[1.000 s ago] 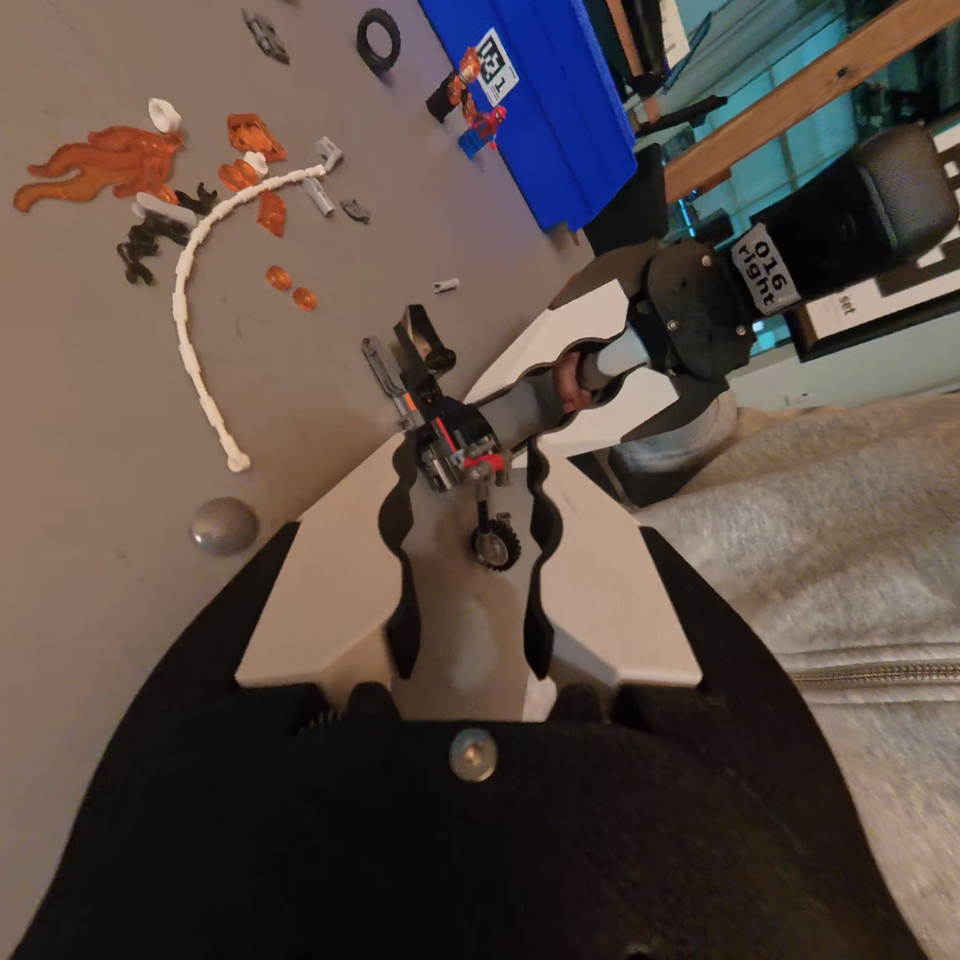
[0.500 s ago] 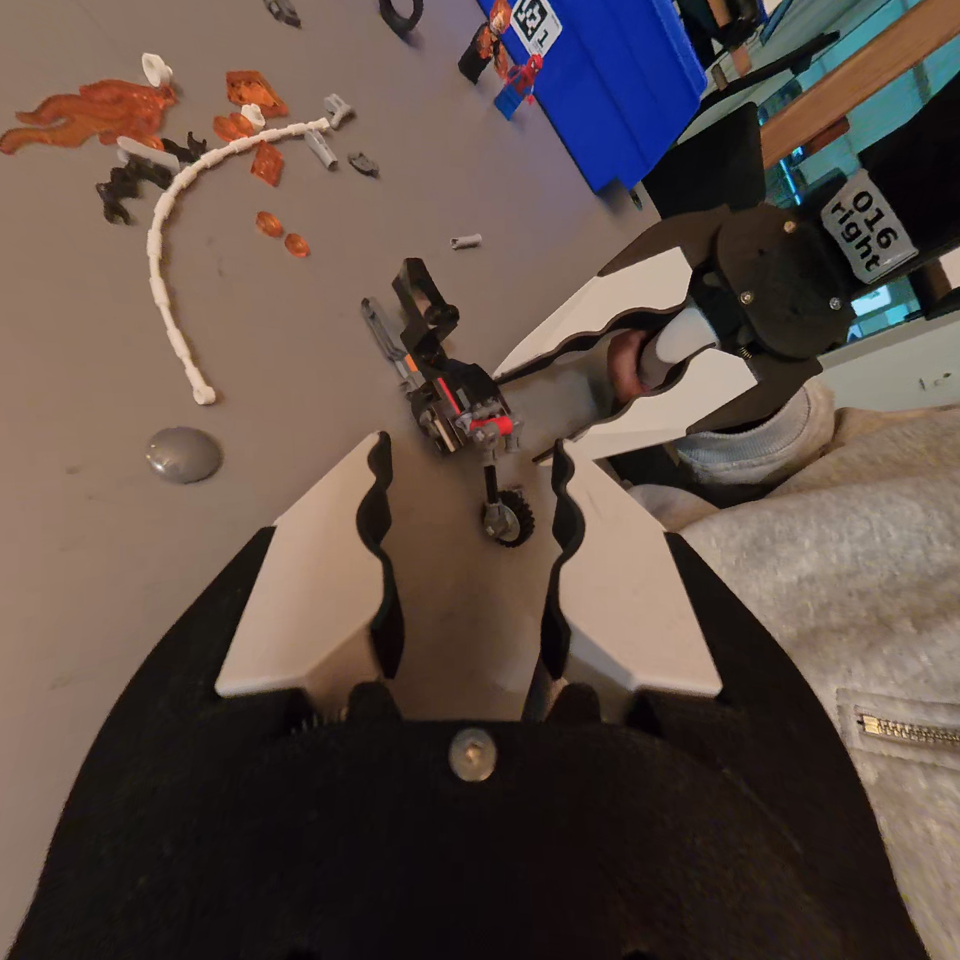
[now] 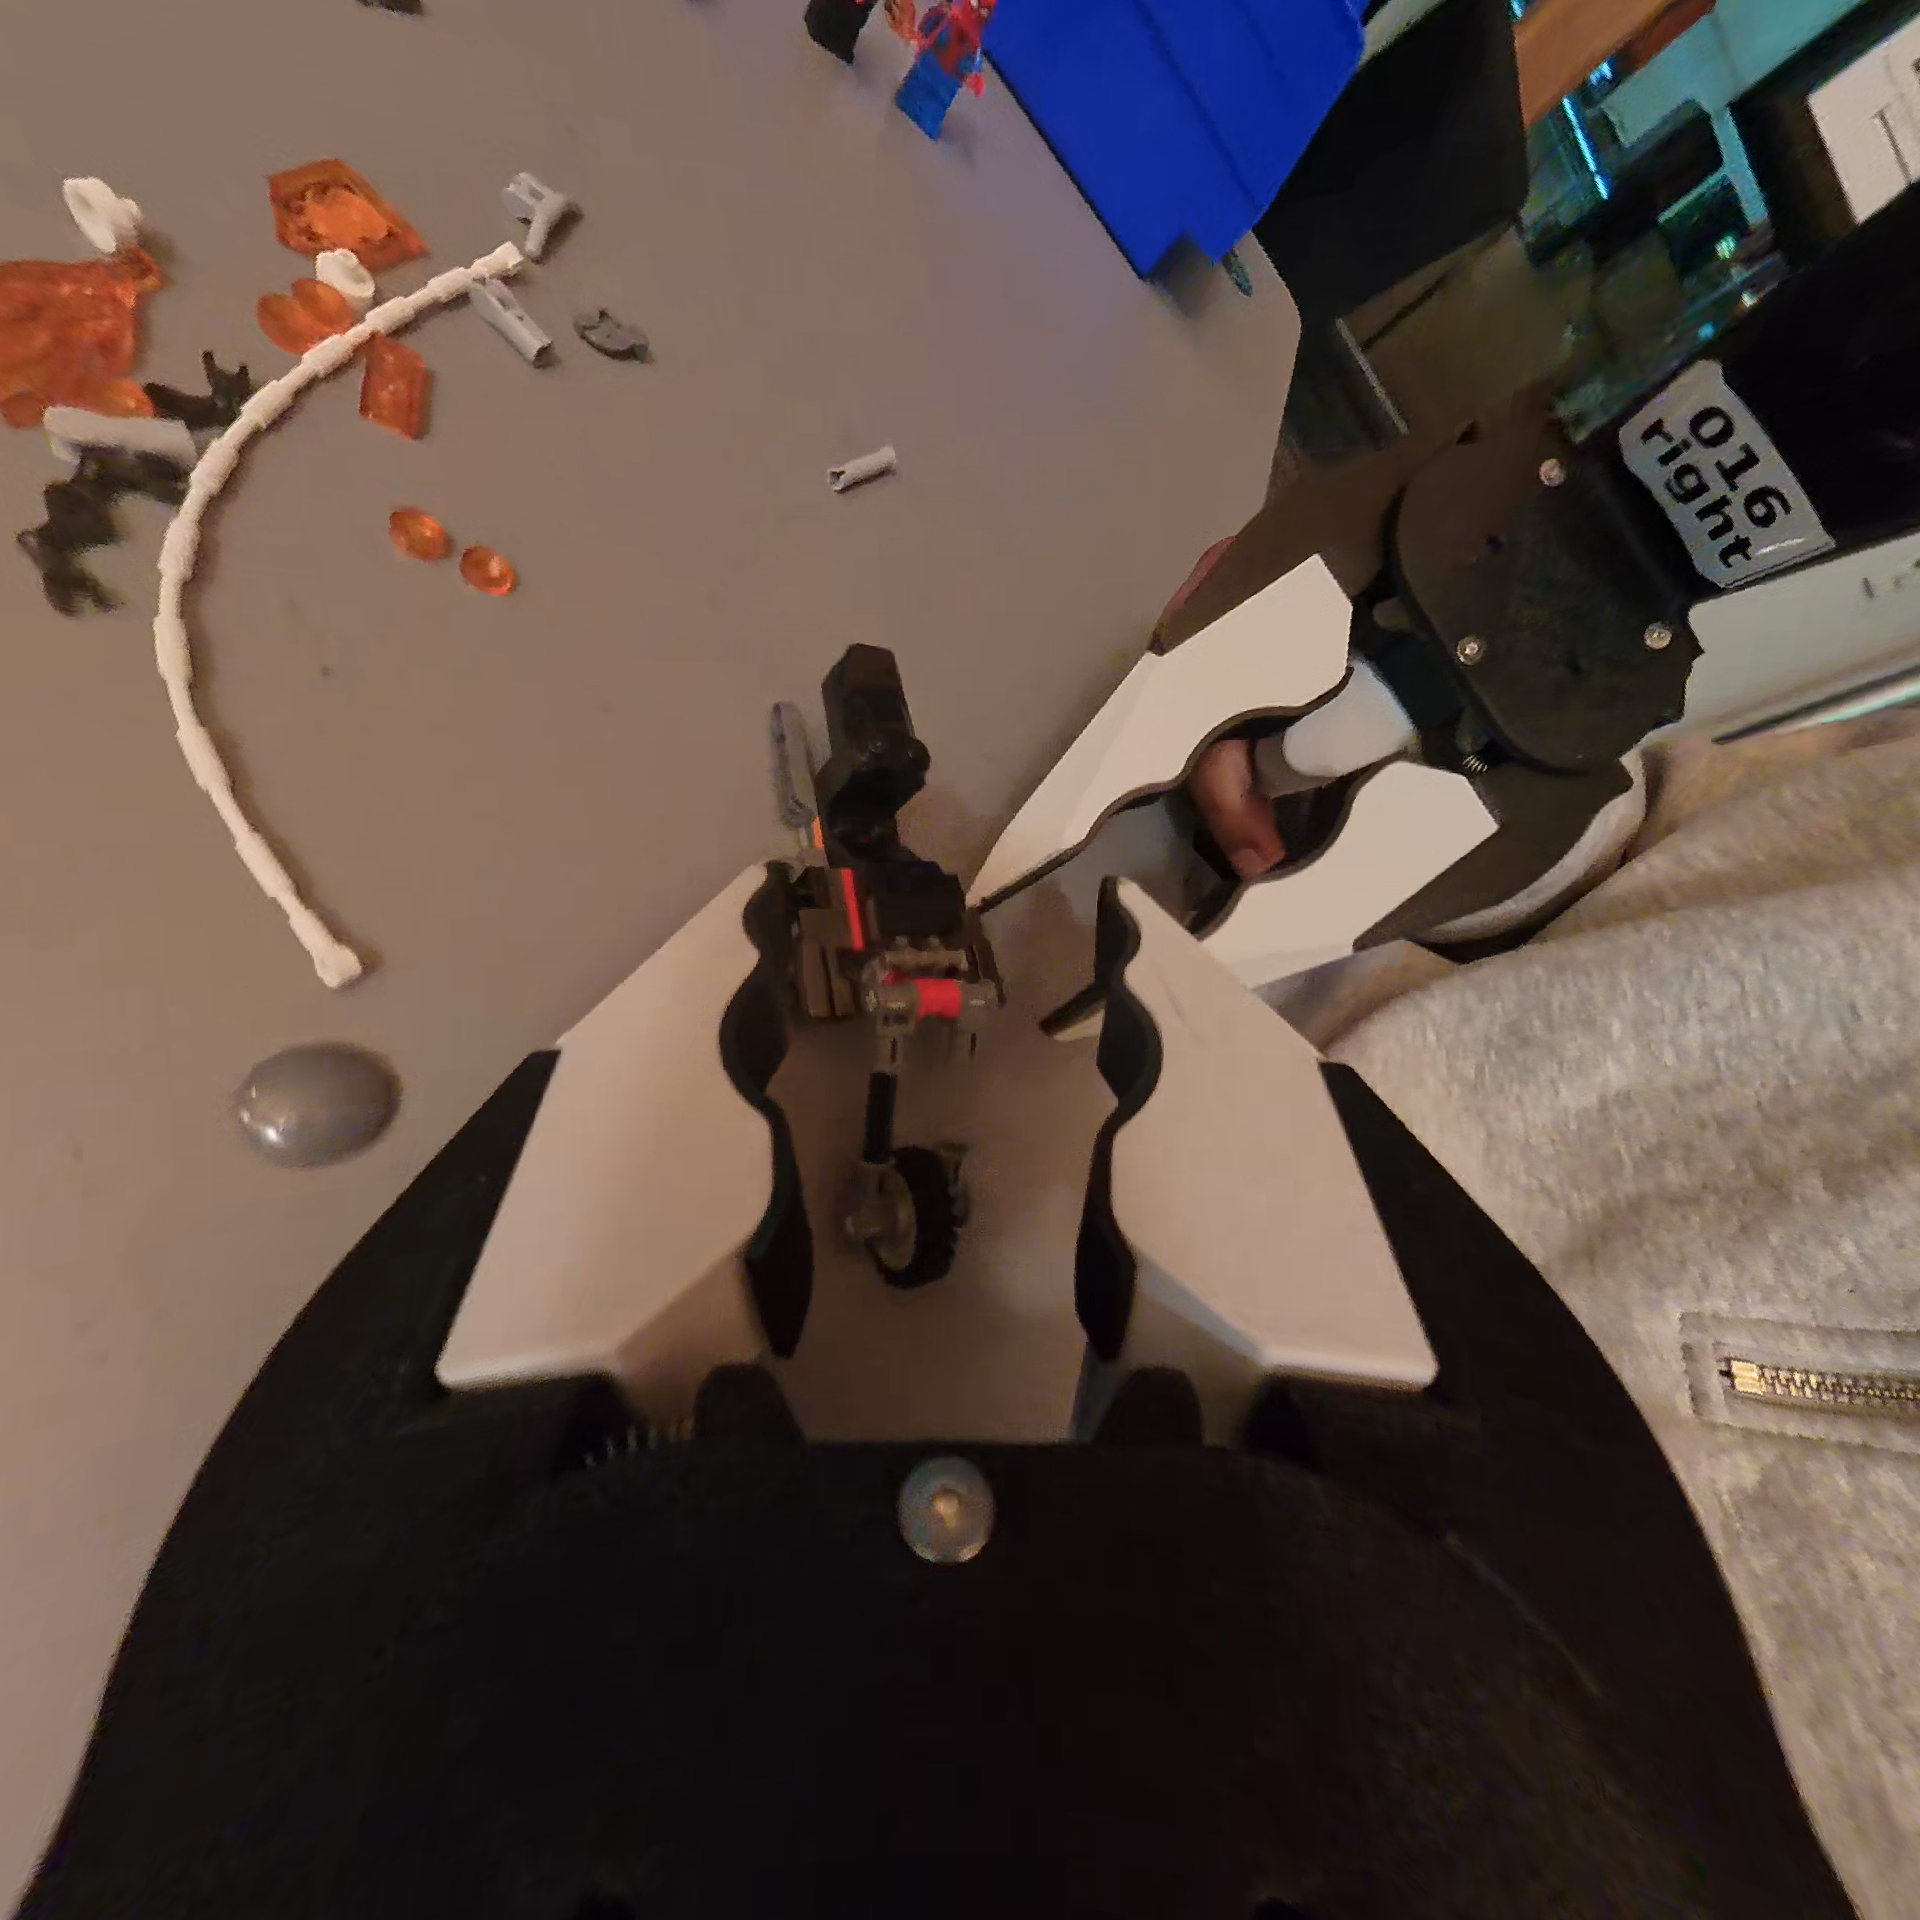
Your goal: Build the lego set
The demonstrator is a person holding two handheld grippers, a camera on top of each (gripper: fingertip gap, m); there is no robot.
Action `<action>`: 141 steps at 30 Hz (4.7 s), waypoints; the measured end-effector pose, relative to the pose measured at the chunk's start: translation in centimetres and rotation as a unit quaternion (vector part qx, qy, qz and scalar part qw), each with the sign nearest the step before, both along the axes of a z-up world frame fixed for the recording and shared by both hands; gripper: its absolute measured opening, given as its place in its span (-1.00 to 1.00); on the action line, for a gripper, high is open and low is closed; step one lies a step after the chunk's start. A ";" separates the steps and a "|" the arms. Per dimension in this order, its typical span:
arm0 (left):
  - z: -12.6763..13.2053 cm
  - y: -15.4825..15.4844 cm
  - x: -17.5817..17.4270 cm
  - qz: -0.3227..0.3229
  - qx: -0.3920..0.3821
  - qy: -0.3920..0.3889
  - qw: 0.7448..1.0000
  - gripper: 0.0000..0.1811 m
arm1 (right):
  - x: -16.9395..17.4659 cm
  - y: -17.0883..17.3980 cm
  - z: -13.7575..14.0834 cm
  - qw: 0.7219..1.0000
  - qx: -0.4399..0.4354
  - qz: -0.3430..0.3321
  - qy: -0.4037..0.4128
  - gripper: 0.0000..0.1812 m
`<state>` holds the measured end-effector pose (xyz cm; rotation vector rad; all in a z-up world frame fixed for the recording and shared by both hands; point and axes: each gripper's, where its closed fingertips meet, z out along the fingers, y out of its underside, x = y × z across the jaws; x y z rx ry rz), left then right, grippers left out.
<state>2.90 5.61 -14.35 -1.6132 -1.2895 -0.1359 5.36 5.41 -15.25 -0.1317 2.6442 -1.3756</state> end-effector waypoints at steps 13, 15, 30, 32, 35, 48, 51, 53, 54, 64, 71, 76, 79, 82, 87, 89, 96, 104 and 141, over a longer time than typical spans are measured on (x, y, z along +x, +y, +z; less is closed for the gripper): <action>5.5 -3.9 -1.4 0.109 0.072 0.135 0.982 -0.37 | -5.8 3.1 3.2 0.990 -0.086 -0.107 0.013 -0.57; 6.5 -5.7 -0.2 0.151 0.067 0.177 0.970 -0.39 | -5.9 2.5 5.2 0.987 -0.125 -0.105 -0.016 -0.54; 8.2 -16.8 11.2 0.326 -0.114 0.321 0.882 -0.55 | 5.0 -15.8 11.9 0.987 -0.153 0.047 0.031 -0.20; 8.3 -18.0 12.2 0.343 -0.089 0.323 0.878 -0.55 | 6.9 -18.9 12.7 0.985 -0.157 0.070 0.023 -0.14; 8.5 -19.8 13.3 0.369 -0.051 0.330 0.867 -0.55 | 9.0 -23.5 13.5 0.983 -0.157 0.092 0.025 -0.11; 7.9 -25.8 16.8 0.448 -0.018 0.342 0.826 -0.59 | 9.6 -44.6 9.2 0.995 0.026 0.093 0.035 -0.03; 7.8 -26.0 17.0 0.448 -0.047 0.344 0.824 -0.60 | 9.1 -44.9 8.8 0.994 0.035 0.095 0.045 -0.27; 7.9 -26.2 17.4 0.449 -0.057 0.350 0.820 -0.61 | 8.8 -44.6 10.2 0.995 0.014 0.097 0.026 -0.30; 8.0 -26.3 17.6 0.451 -0.055 0.354 0.818 -0.62 | 8.7 -44.5 11.8 0.995 -0.021 0.097 0.006 -0.32; 8.8 -27.9 19.0 0.487 -0.036 0.375 0.788 -0.55 | 3.8 -37.9 24.9 0.963 -0.267 0.039 0.025 -0.36; 10.6 -31.9 21.1 0.549 -0.104 0.354 0.750 -0.53 | 2.7 -36.0 24.0 0.963 -0.265 0.038 0.002 -0.37; 8.3 -38.3 20.7 0.561 -0.166 0.180 0.791 -0.24 | 3.5 -35.4 24.3 0.959 -0.276 0.049 -0.030 -0.38; 2.9 -39.5 19.3 0.499 -0.210 -0.004 0.841 -0.26 | 4.1 -35.2 24.1 0.958 -0.278 0.050 -0.052 -0.38; 1.5 -40.3 18.8 0.464 -0.264 -0.072 0.843 -0.52 | 5.0 -35.5 24.0 0.955 -0.282 0.053 -0.077 -0.38; 0.9 -40.9 17.1 0.420 -0.230 -0.102 0.872 -0.89 | 5.7 -37.5 23.4 0.957 -0.281 0.044 -0.050 -0.38; 2.5 -42.5 17.8 0.451 -0.239 -0.071 0.857 -0.94 | 5.5 -38.7 22.7 0.959 -0.279 0.031 -0.036 -0.38; 10.3 -44.3 21.6 0.531 -0.234 0.074 0.811 -0.97 | 6.2 -41.4 19.9 0.958 -0.271 0.009 -0.091 -0.39; 11.6 -42.6 20.8 0.518 -0.224 0.102 0.819 -0.96 | 6.3 -43.4 16.7 0.970 -0.207 -0.021 -0.127 -0.34; 16.1 -27.0 11.7 0.438 -0.154 0.249 0.850 -0.16 | 7.6 -20.0 14.3 0.972 -0.235 0.027 0.000 -0.03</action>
